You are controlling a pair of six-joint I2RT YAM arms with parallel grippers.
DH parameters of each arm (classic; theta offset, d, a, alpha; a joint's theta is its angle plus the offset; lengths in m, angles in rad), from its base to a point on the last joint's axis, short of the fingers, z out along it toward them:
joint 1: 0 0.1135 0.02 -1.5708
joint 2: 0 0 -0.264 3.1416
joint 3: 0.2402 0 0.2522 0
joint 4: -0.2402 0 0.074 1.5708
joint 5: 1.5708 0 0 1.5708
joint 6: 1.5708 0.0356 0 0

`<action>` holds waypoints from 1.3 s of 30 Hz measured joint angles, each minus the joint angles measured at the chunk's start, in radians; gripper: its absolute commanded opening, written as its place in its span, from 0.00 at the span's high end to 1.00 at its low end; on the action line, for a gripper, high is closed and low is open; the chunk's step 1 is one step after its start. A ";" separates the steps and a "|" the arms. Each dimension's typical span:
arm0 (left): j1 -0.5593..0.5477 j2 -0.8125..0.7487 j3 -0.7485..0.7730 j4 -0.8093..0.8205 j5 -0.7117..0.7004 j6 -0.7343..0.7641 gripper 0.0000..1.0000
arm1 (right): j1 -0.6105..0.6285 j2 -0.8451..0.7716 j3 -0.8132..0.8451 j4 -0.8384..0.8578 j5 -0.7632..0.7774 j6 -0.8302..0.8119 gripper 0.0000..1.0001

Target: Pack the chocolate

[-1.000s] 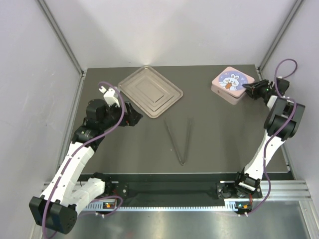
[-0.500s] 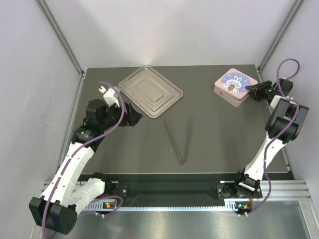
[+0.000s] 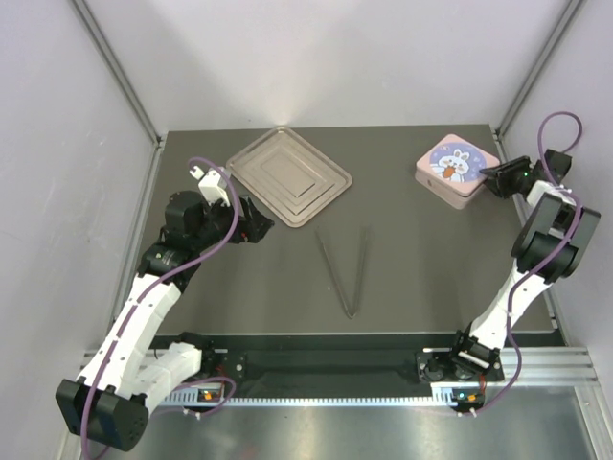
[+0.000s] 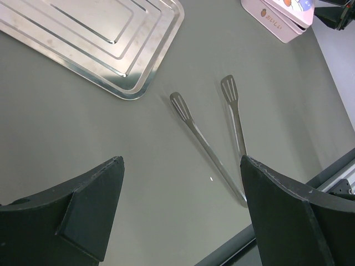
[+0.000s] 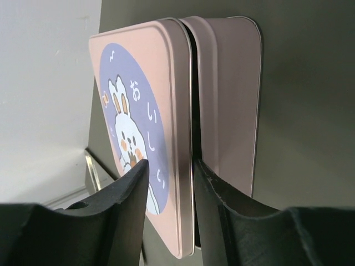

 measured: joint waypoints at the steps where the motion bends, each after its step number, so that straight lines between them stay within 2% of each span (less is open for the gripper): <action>1: 0.000 0.000 0.000 0.000 0.000 0.000 0.10 | 0.000 -0.004 0.000 -0.008 0.008 -0.005 0.59; 21: 0.000 -0.002 0.000 0.000 0.000 0.000 0.10 | -0.001 -0.064 0.032 -0.193 0.200 -0.069 0.59; 39: 0.000 -0.006 0.000 0.000 0.001 0.000 0.09 | 0.011 -0.089 0.054 -0.262 0.264 -0.083 0.45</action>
